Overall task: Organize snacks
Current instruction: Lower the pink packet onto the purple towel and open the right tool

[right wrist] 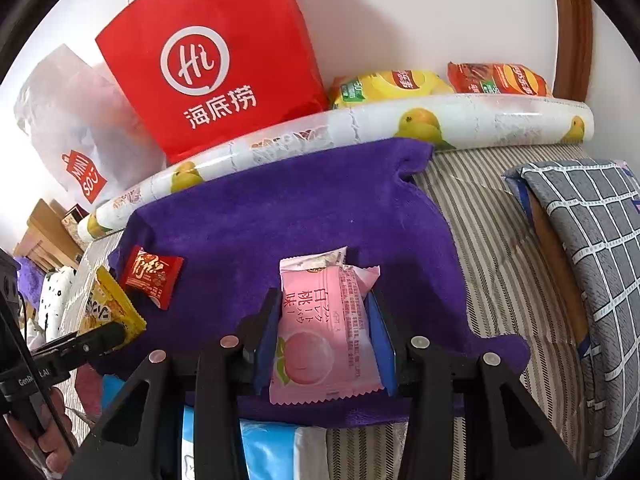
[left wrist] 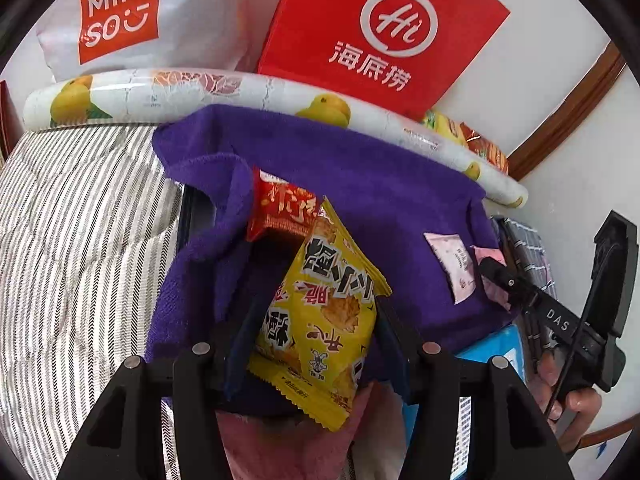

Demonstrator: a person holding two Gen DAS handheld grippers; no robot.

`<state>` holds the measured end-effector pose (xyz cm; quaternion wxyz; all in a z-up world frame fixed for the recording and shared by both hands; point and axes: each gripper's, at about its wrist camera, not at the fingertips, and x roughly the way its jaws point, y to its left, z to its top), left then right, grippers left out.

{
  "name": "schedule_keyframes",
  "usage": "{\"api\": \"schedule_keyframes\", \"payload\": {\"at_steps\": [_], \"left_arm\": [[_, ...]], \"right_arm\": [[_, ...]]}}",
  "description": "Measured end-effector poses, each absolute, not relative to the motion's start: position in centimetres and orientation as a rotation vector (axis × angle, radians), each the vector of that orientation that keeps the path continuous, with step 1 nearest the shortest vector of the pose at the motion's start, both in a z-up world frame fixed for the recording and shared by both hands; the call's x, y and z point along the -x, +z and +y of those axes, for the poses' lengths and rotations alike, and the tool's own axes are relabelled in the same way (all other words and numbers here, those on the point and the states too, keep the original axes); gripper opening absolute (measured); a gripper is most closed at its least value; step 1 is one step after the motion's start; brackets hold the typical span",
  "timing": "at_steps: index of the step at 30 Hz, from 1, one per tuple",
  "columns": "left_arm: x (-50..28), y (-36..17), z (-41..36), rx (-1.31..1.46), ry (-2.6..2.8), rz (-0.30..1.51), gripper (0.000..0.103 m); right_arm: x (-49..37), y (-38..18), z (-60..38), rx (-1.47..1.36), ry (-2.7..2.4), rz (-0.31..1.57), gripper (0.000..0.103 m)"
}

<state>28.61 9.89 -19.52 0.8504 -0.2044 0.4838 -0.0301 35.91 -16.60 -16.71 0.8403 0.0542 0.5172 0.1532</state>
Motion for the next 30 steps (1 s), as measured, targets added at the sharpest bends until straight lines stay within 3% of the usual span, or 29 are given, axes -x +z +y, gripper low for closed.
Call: {"api": "schedule_keyframes", "payload": {"at_steps": [17, 22, 27, 30], "left_arm": [[-28.8, -19.9, 9.9, 0.409, -0.052, 1.044, 0.059], [-28.7, -19.4, 10.0, 0.413, -0.050, 1.016, 0.072], [-28.1, -18.2, 10.1, 0.417, -0.060, 0.958, 0.078], [-27.9, -17.7, 10.4, 0.428, -0.066, 0.932, 0.078]], "right_arm": [[-36.4, -17.7, -16.8, -0.111, 0.306, 1.161, 0.042], [-36.4, -17.7, -16.8, -0.113, 0.310, 1.162, 0.043], [-36.5, -17.7, -16.7, -0.116, 0.318, 1.169, 0.044], [-36.4, -17.4, -16.7, -0.125, 0.336, 1.164, 0.051]]}}
